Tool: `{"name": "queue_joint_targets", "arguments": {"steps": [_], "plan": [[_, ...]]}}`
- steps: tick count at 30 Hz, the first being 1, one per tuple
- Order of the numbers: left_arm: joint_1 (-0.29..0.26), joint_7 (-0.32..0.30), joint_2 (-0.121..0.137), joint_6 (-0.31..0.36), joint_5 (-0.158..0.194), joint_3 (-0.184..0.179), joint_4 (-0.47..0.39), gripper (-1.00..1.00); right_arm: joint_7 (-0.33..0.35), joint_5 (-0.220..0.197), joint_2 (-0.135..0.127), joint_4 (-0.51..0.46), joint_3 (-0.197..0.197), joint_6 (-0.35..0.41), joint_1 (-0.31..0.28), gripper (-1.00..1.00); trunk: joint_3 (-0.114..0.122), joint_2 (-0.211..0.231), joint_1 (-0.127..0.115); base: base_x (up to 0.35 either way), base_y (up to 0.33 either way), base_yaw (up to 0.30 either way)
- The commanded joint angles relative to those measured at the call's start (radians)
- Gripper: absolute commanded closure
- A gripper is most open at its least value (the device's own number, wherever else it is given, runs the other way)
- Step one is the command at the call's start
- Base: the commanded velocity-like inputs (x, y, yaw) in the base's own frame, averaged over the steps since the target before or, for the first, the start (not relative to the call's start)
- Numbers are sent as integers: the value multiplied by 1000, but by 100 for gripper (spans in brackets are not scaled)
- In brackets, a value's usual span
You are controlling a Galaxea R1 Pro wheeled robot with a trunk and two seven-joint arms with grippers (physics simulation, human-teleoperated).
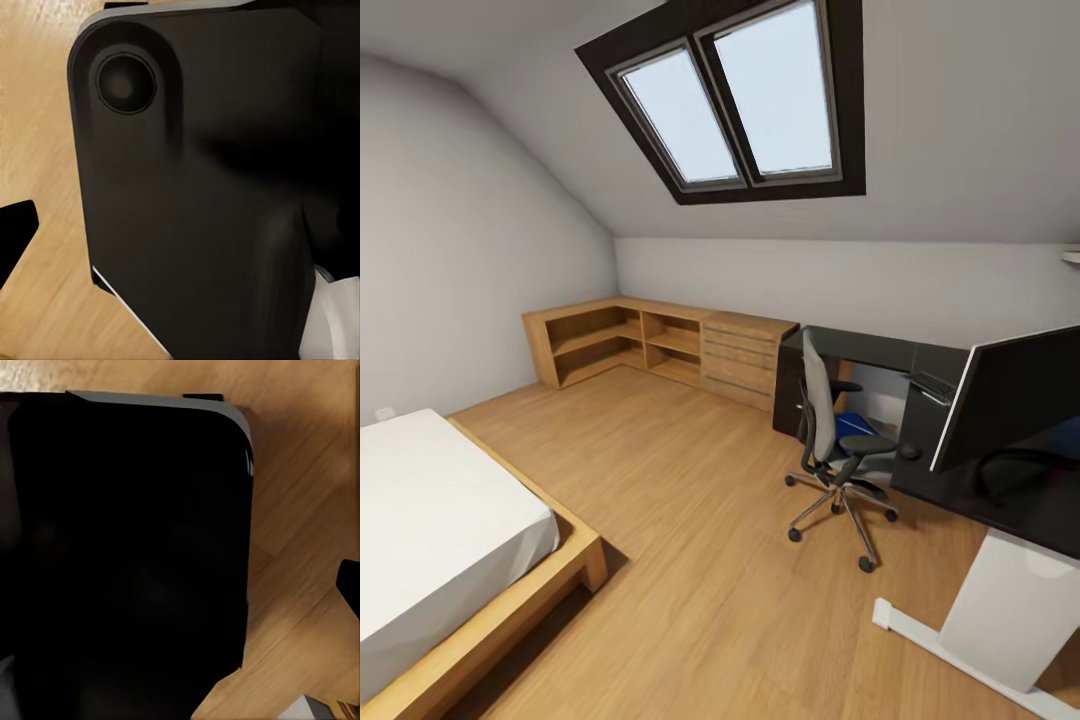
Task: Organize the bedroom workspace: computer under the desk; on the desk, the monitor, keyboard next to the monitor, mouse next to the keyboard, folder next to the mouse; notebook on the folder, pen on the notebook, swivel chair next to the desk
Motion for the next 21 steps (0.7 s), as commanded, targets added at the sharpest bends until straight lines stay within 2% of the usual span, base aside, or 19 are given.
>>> {"name": "queue_joint_targets", "arguments": {"steps": [1,6,10,12,16,21], "plan": [[0,2,0,-1,-1,-1,-1,-100,-1,0,-1,0,0,-5,-1,-100,2,7,-4,0,0,0],[0,5,-1,-12,-1,-2,-1,-100,-2,0,-3,-17,-1,-21,-1,-100,18,42,-23,0,0,0],[0,7,-2,-93,-1,1,-1,-100,-3,0,-1,-87,0,-100,-1,-100,30,70,-38,0,0,0],[0,8,-2,-169,3,3,0,-100,-3,-1,-1,-126,0,-180,-1,-100,37,84,-46,0,0,0],[0,8,-3,-190,5,6,1,-100,-3,-3,2,-167,1,-269,-1,-100,49,112,-61,0,0,0],[0,7,-6,-206,6,6,-19,-100,-3,-3,15,-189,3,-321,-1,-100,65,147,-81,0,0,0]]}}
